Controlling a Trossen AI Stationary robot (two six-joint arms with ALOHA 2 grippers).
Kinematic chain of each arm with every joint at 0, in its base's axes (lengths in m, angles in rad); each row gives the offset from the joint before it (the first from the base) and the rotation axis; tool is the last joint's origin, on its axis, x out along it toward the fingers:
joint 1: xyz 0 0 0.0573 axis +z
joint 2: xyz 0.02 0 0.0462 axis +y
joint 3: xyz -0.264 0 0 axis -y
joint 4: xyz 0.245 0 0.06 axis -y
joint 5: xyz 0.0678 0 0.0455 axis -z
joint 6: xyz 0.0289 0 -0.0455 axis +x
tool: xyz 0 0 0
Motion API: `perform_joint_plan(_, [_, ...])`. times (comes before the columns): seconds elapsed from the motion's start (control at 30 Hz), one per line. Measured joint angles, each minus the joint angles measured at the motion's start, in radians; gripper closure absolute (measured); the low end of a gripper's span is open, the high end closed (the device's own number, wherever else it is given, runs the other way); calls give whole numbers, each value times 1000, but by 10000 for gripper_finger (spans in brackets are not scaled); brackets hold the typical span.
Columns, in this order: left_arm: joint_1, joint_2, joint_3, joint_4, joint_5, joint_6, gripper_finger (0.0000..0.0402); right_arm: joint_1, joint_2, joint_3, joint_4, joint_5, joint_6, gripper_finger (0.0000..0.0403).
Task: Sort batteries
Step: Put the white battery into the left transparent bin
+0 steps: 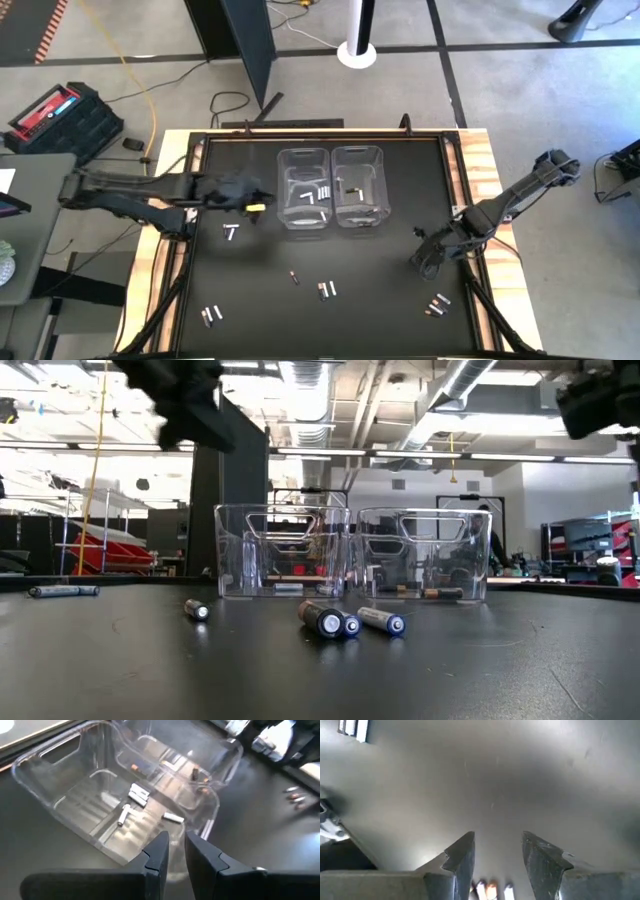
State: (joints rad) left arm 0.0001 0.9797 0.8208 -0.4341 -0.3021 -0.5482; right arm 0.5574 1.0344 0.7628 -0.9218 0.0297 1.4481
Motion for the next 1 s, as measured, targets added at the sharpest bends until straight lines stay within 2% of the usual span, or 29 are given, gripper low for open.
perform_joint_plan(0.17, [-39,-165,-93,-21,-2,-33,345,30,1,0,-9,-60,137,223])
perform_joint_plan(0.27, [-50,-226,-131,-48,-2,-33,345,45,16,0,-34,-73,197,223])
perform_joint_plan(0.37, [-54,-265,-161,-82,-2,-35,345,43,54,0,-44,-142,238,223])
perform_joint_plan(0.5, [-54,-276,-167,-154,1,-41,345,42,146,1,4,-231,247,223])
perform_joint_plan(0.67, [-54,-273,-167,-187,6,-40,345,42,266,4,10,-394,227,223])
perform_joint_plan(1.0, [-54,-273,-167,-185,9,-54,345,65,423,65,46,-435,126,223])
